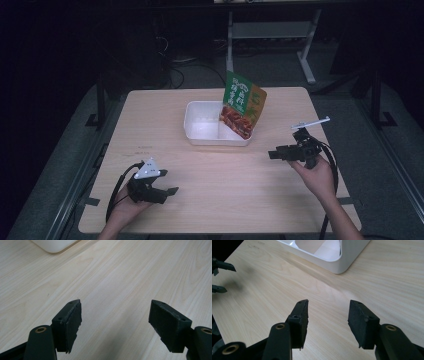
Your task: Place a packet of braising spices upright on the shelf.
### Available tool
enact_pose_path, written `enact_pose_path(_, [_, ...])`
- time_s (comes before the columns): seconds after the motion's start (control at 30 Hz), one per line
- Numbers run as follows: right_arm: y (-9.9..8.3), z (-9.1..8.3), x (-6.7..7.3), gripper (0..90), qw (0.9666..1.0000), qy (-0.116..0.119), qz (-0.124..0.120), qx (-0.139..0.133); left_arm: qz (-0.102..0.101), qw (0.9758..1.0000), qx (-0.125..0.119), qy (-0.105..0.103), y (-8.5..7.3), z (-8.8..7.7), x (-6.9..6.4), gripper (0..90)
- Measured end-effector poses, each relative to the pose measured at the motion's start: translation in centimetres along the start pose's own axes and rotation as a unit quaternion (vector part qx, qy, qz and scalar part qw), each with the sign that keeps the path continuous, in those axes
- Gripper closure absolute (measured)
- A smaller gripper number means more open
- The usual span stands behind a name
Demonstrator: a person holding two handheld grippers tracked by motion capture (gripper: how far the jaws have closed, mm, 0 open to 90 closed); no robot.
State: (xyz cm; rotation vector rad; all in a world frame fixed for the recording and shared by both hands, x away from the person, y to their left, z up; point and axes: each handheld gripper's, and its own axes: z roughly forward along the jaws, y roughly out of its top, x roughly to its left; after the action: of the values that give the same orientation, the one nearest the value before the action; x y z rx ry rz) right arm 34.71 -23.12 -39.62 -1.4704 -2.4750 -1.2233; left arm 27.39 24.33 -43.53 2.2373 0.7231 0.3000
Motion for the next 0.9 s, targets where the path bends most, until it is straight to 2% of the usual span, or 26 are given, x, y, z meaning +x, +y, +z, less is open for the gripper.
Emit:
enact_pose_path(0.53, [-3.0, 0.7, -0.2, 49.3, 0.9999, 0.008, 0.01, 0.003, 0.001, 1.0, 0.002, -0.001, 0.0, 0.1, -0.1, 25.7])
enact_pose_path(0.9, [-5.5, 1.3, 0.2, 48.2, 0.9998, 0.013, 0.013, 0.009, 0.002, 1.0, 0.004, -0.002, 0.0, 0.2, -0.2, 25.7])
